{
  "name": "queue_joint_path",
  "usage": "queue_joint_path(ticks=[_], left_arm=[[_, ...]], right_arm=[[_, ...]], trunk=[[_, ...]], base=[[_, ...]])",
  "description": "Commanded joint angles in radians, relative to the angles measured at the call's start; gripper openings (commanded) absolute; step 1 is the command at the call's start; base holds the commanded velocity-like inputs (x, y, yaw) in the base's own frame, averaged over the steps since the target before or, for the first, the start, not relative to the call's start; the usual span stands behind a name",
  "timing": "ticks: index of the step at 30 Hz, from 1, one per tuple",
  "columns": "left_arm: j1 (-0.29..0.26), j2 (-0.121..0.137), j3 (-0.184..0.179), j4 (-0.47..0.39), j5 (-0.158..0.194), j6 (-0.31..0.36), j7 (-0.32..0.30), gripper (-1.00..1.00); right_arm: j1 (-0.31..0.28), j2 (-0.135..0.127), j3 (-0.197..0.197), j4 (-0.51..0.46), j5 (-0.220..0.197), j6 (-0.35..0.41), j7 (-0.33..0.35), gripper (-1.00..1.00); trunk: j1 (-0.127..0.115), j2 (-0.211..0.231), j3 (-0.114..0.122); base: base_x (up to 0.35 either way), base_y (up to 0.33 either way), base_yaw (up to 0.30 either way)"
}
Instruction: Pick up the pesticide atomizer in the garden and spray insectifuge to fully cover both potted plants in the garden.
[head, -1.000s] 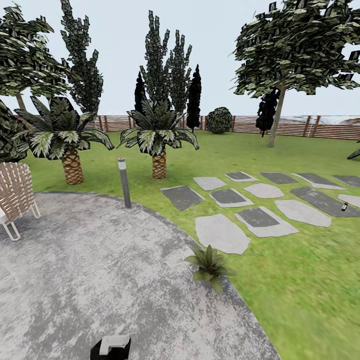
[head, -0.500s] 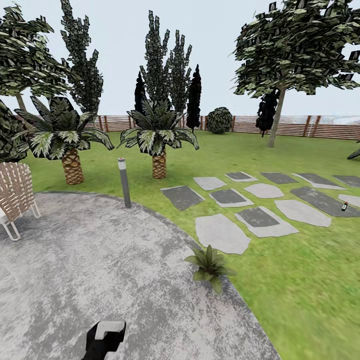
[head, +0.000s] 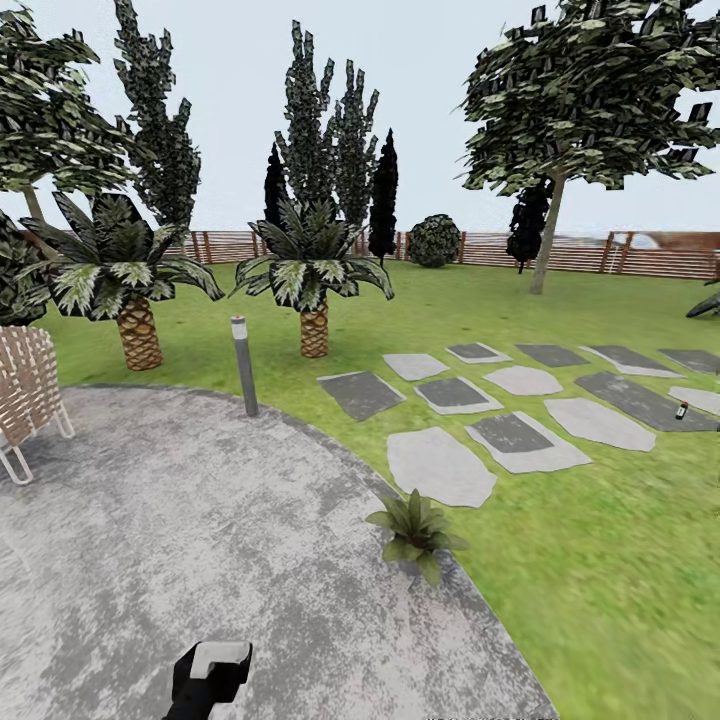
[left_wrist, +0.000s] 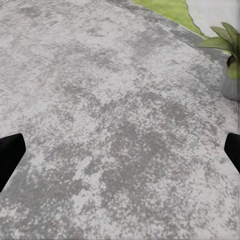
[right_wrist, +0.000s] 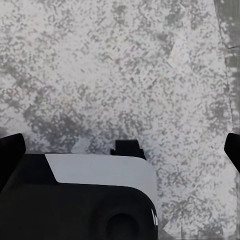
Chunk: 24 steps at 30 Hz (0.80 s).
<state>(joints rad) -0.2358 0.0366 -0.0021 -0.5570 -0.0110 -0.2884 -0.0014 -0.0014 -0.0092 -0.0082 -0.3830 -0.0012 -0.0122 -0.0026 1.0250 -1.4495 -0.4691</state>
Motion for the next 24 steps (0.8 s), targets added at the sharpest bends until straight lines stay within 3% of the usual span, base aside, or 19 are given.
queue_joint_path(ticks=[1, 24], left_arm=[[0.0, 0.0, 0.0, 0.0, -0.001, -0.003, 0.0, 1.0], [0.0, 0.0, -0.001, 0.0, -0.001, -0.003, 0.0, 1.0]], right_arm=[[0.0, 0.0, -0.001, -0.001, 0.0, -0.001, 0.0, 1.0], [0.0, -0.001, -0.003, -0.001, 0.0, -0.002, 0.0, 1.0]], trunk=[[0.0, 0.0, -0.001], [0.0, 0.0, -0.001]], base=[[0.0, 0.0, -0.215], [0.0, 0.0, -0.271]])
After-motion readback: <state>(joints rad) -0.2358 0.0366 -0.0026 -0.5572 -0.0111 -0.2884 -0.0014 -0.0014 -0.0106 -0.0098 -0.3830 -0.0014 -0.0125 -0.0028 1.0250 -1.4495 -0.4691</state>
